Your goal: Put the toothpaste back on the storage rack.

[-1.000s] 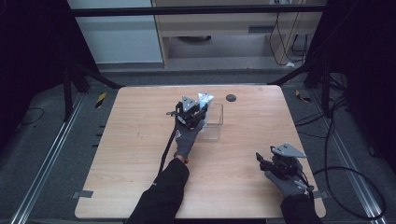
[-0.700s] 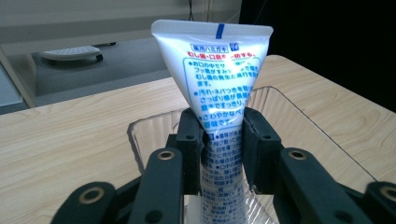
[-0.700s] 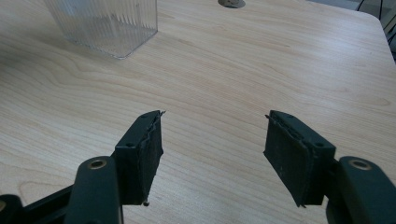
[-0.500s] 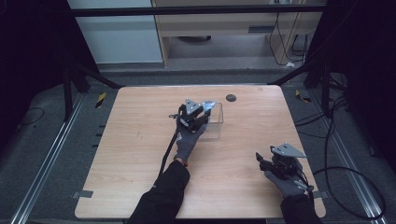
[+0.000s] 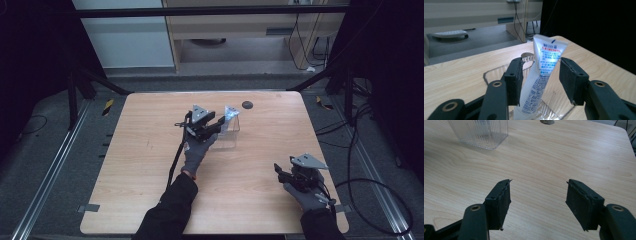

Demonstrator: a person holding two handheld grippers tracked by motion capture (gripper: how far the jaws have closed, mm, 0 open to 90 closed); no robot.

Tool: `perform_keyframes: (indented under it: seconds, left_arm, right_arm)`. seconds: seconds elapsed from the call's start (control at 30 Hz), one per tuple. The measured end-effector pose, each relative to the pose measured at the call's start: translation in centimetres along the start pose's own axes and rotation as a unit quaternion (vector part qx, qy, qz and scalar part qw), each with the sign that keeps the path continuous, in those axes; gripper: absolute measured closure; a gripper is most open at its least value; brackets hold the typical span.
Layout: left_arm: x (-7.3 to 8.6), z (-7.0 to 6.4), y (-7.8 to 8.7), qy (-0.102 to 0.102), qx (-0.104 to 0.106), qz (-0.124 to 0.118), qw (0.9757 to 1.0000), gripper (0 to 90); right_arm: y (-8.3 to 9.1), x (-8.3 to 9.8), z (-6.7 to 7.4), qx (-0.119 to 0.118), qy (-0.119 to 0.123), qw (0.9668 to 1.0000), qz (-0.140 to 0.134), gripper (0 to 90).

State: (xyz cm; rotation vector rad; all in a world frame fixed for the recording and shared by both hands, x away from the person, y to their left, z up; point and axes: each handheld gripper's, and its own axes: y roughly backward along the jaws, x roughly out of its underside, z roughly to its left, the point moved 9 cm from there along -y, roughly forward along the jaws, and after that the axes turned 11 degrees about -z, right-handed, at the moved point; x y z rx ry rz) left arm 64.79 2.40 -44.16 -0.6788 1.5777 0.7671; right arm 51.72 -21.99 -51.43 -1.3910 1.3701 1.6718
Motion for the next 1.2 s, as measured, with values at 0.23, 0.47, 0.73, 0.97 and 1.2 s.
perform_keyframes:
  seconds: [0.23,0.47,0.73,0.97,1.2]
  left_arm:
    - [-1.8,0.5,3.1,-0.004,0.007,0.007,0.9999,47.2]
    - [-1.4,1.8,7.4,-0.029,-0.001,0.036,0.9989,43.9]
    - [0.1,2.8,10.8,-0.057,-0.007,0.066,0.9961,40.2]
    - [2.5,3.8,14.1,-0.060,-0.013,0.096,0.9934,38.8]
    - [5.0,5.2,16.5,-0.061,-0.031,0.126,0.9897,36.9]
  right_arm:
    - [0.0,-0.1,-0.2,0.006,-0.004,1.0000,-0.003,34.1]
    - [0.2,-0.2,-0.4,0.014,-0.003,0.9999,-0.009,32.8]
    - [0.4,0.0,-0.7,0.019,-0.002,0.9998,-0.009,31.5]
    - [0.4,0.1,-0.8,0.021,-0.010,0.9997,-0.007,30.2]
    - [0.6,0.1,-0.8,0.021,-0.009,0.9997,-0.009,28.9]
